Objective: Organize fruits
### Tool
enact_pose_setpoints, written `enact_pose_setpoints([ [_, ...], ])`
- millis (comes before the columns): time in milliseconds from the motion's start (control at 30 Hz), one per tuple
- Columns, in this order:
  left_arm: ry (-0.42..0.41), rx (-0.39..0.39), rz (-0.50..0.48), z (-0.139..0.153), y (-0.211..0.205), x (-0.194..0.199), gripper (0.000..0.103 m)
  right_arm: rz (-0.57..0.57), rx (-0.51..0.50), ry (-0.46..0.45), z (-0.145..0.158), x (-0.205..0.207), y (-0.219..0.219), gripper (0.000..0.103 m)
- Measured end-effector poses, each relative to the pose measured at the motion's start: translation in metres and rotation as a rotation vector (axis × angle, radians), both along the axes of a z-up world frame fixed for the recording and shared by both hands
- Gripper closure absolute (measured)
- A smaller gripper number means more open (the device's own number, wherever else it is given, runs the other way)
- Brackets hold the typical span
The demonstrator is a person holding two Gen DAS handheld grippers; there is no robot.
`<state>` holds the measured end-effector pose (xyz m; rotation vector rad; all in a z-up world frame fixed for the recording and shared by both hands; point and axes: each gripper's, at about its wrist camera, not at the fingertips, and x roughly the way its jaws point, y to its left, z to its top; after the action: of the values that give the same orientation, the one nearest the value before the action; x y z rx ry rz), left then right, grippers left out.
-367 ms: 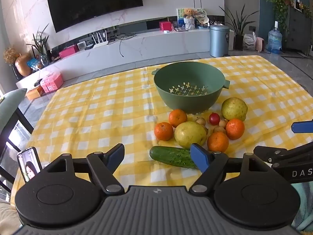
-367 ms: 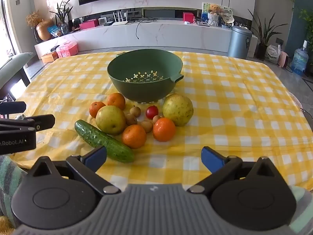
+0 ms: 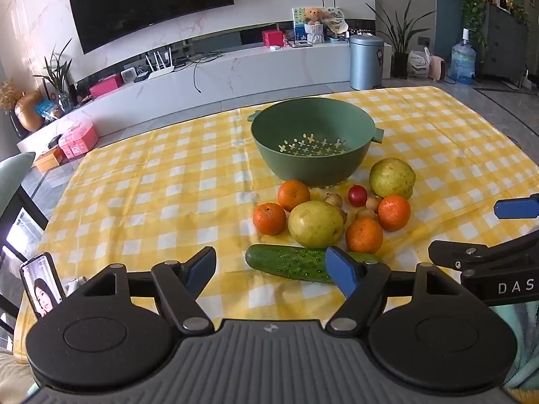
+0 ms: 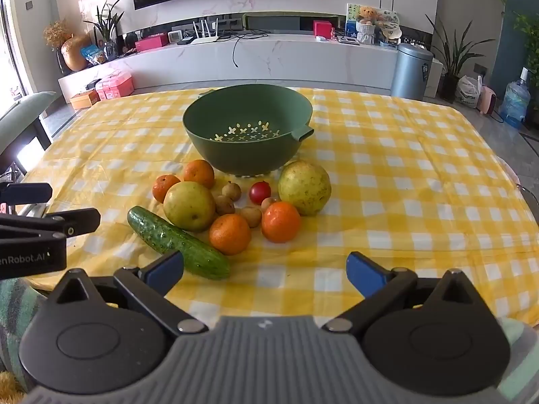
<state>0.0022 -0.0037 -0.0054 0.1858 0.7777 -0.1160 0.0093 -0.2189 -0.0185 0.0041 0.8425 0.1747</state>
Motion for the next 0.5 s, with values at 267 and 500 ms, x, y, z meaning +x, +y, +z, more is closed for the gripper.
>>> enact_pose_setpoints([
  [267, 0.003, -0.001, -0.001, -0.0015, -0.0011, 0.0003, 0.016, -0.002, 0.000, 0.009, -0.0017, 0.0000, -0.0023, 0.004],
  [500, 0.006, -0.002, -0.004, -0.0021, -0.0025, -0.0001, 0.016, -0.002, 0.003, 0.023, -0.0055, 0.0005, 0.0012, 0.004],
])
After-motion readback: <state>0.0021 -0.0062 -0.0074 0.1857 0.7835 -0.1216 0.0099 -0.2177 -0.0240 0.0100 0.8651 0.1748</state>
